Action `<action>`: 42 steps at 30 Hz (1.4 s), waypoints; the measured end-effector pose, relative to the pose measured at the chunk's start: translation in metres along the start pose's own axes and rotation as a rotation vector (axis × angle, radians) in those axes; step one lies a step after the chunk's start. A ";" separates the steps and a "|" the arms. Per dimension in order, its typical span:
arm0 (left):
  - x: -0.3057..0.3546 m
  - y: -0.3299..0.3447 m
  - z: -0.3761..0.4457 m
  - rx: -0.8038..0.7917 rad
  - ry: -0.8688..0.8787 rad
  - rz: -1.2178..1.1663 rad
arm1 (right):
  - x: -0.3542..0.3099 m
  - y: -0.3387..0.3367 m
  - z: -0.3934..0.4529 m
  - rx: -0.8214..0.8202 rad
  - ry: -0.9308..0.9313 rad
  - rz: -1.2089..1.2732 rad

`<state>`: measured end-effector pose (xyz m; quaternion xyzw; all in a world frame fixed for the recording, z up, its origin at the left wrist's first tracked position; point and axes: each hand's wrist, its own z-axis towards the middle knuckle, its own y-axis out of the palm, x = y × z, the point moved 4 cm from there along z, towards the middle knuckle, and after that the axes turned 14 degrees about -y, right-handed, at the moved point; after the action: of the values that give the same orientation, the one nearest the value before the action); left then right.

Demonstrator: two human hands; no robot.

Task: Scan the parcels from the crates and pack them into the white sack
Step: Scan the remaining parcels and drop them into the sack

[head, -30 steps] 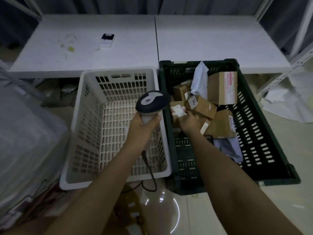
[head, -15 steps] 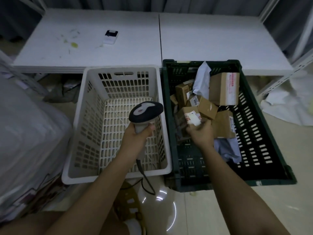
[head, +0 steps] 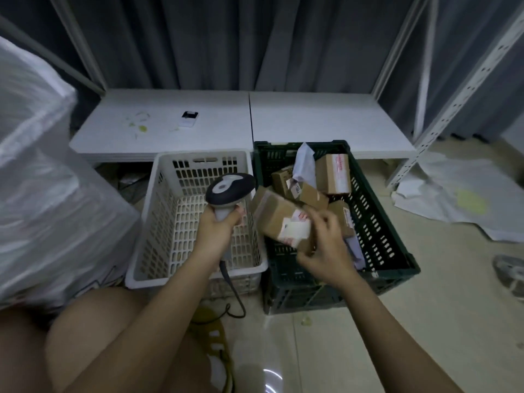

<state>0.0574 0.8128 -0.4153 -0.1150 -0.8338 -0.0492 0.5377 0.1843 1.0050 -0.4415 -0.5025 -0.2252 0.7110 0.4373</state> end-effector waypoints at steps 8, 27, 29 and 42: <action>-0.021 -0.011 -0.040 -0.046 0.022 0.085 | -0.018 0.048 -0.060 -0.330 -0.072 -0.242; -0.049 0.004 0.004 -0.204 -0.142 0.037 | 0.039 0.072 0.024 -0.228 0.792 0.604; -0.053 0.007 0.011 -0.215 -0.157 0.034 | 0.032 0.069 0.033 -0.255 0.816 0.646; -0.041 -0.006 0.024 -0.196 -0.158 -0.028 | 0.042 0.037 0.062 0.034 0.792 0.775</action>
<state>0.0512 0.8059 -0.4622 -0.1589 -0.8662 -0.1286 0.4559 0.1089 1.0292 -0.4669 -0.7704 0.1694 0.5801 0.2032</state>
